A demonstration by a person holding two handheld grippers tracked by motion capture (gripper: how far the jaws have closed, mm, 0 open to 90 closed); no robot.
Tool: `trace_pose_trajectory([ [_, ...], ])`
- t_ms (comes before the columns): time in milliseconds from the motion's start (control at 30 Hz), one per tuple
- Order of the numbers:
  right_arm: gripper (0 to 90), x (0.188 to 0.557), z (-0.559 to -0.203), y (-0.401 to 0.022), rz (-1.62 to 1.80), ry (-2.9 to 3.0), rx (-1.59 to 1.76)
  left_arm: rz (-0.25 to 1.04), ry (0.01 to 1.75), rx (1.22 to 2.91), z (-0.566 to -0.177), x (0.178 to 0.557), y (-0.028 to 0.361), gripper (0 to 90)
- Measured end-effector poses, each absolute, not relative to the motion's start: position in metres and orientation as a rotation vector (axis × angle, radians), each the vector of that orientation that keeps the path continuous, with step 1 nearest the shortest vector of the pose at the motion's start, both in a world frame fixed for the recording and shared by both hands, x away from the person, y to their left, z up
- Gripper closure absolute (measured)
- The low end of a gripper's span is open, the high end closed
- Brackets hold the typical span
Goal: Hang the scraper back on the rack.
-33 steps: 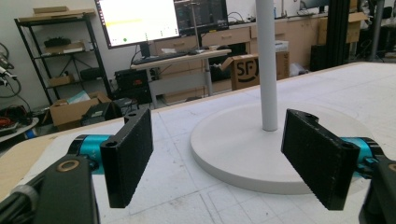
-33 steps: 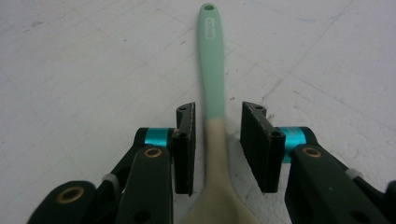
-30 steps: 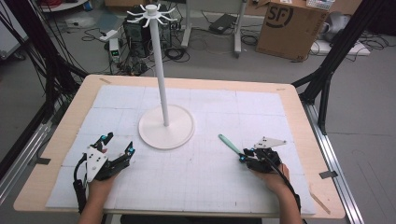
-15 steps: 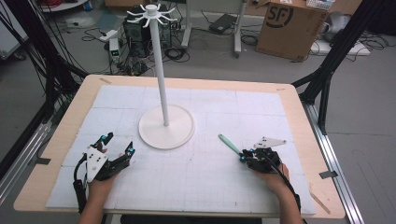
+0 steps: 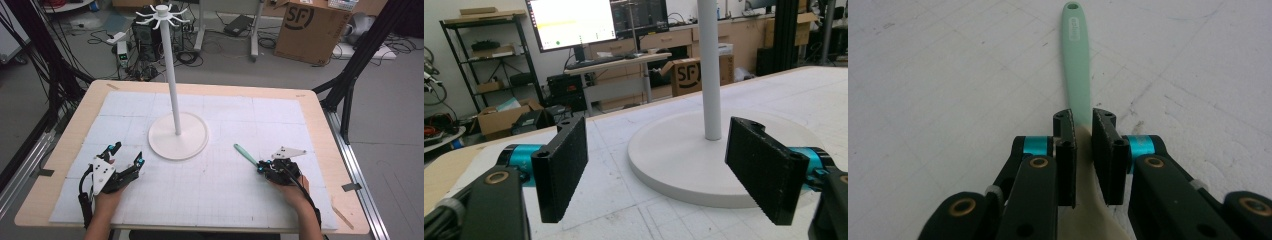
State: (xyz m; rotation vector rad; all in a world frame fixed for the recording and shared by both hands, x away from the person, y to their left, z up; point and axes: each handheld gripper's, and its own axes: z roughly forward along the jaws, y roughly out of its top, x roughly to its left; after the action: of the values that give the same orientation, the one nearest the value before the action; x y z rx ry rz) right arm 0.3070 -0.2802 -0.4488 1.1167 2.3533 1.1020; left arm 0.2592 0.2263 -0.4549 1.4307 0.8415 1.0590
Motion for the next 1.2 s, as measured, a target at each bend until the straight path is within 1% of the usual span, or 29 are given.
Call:
trace_pose_trajectory([
  [1200,82.1,0.3023,-0.4488,-0.2821,1.153,2.303,1.081,1.057,0.844,1.429,-0.4549,0.2593,0.2264,25.7],
])
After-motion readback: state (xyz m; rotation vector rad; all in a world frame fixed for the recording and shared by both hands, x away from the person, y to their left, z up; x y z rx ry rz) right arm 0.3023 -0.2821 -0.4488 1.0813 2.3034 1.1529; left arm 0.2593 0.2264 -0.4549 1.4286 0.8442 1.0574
